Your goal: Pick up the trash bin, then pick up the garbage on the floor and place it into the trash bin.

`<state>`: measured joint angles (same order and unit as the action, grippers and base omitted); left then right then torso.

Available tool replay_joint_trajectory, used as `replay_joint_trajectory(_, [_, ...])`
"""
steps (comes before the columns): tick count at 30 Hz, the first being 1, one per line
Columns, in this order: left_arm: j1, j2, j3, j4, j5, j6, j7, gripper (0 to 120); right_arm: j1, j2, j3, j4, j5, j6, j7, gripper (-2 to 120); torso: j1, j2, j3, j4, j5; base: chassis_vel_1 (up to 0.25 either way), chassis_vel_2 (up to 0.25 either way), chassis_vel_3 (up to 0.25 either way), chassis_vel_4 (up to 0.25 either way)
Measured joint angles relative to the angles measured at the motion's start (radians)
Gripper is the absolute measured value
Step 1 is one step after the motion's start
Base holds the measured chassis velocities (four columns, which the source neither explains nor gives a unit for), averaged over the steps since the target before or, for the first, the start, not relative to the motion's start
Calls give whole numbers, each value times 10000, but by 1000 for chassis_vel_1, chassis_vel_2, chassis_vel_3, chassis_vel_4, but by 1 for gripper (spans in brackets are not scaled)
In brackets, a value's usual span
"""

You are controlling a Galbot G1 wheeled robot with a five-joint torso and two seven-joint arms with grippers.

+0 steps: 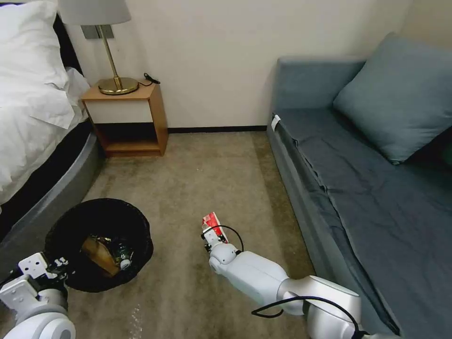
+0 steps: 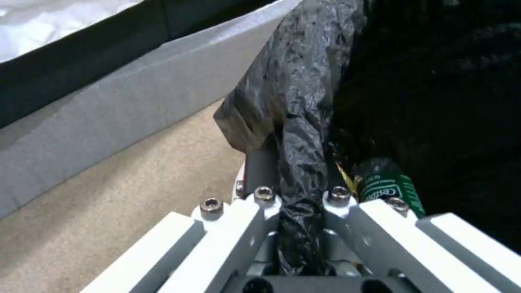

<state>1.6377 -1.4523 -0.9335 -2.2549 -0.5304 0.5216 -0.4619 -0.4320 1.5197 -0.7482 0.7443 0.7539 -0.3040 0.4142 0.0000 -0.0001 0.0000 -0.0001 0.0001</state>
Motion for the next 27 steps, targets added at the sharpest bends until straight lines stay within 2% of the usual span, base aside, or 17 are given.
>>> replay_joint_trajectory(3, [-57, 40, 14, 34, 2, 0, 0, 2, 183, -635, 24, 909, 272, -181, 276, 0, 0, 1, 0, 0, 1, 0, 0, 0, 0])
replay_joint_trajectory(5, [-76, 56, 17, 45, 3, 0, 0, 2, 227, -787, 61, 1156, 300, -206, 322, 0, 0, 1, 0, 0, 0, 0, 0, 0, 0])
replay_joint_trajectory(7, [-122, 85, 29, 60, -3, 0, 0, 2, 343, -1178, 228, 1859, 343, -286, 363, 0, 0, 0, 0, 0, 1, 0, 0, 0, 0])
replay_joint_trajectory(8, [-174, 122, 37, 95, -20, 2, 0, 2, 462, -1640, 484, 2838, 407, -397, 367, 0, 0, 1, 0, 0, 1, 0, 0, 0, 0])
replay_joint_trajectory(10, [-192, 141, 38, 114, -31, 4, 0, 2, 503, -1816, 576, 3272, 418, -410, 360, 0, -1, 1, 0, -1, 0, 0, 0, 0, 0])
replay_joint_trajectory(12, [-241, 203, 44, 172, -60, 16, -1, 2, 602, -2442, 947, 4850, 462, -421, 314, 0, 0, 0, 0, 2, 2, 0, 0, 0, 0])
replay_joint_trajectory(13, [-273, 239, 50, 197, -70, 32, -2, 2, 625, -2576, 1014, 5154, 506, -435, 303, 0, 0, 0, 0, 3, 2, 0, 0, 0, 0])
replay_joint_trajectory(14, [-289, 255, 52, 210, -74, 41, -8, 2, 702, -3062, 1300, 6247, 718, -558, 298, 0, 0, 2, -1, 1, 1, 0, 0, 0, 0])
replay_joint_trajectory(15, [-289, 255, 52, 210, -74, 41, -8, 2, 702, -3062, 1300, 6247, 718, -558, 298, 0, 0, 2, -1, 1, 1, 0, 0, 0, 0])
replay_joint_trajectory(16, [-343, 281, 83, 240, -88, 58, -7, 2, 756, -3555, 1527, 7212, 1014, -696, 322, 0, 0, 1, 0, 5, 2, 0, 0, 0, 0])
replay_joint_trajectory(18, [-478, 289, 163, 363, -107, 93, -30, 2, 879, -4540, 1832, 9354, 1830, -966, 576, 0, 0, 1, 0, -8, -1, 0, 0, 0, 0])
replay_joint_trajectory(19, [-478, 289, 163, 363, -107, 93, -30, 2, 879, -4540, 1832, 9354, 1830, -966, 576, 0, 0, 1, 0, -8, -1, 0, 0, 0, 0])
replay_joint_trajectory(21, [-569, 278, 228, 470, -114, 100, -15, 2, 968, -4997, 1958, 11083, 2704, -1121, 877, 0, 0, 1, -1, -6, 0, 0, 0, 0, 0])
replay_joint_trajectory(22, [-579, 276, 238, 485, -114, 101, -15, 2, 974, -5045, 1958, 11374, 2852, -1137, 921, 0, 0, 1, -1, -7, 0, 0, 0, 0, 0])
replay_joint_trajectory(23, [-619, 269, 288, 547, -113, 105, -41, 2, 1020, -5076, 1919, 12435, 3321, -1137, 1076, 0, 0, 1, -1, -2, 0, 0, 0, 0, 0])
replay_joint_trajectory(24, [-619, 269, 288, 547, -113, 105, -41, 2, 1020, -5076, 1919, 12435, 3321, -1137, 1076, 0, 0, 1, -1, -2, 0, 0, 0, 0, 0])
replay_joint_trajectory(27, [-659, 259, 401, 582, -110, 111, -42, 2, 1337, -4340, 1247, 13711, 4307, -959, 1630, 0, -1, 1, -1, -1, 0, 0, 0, 0, 0])
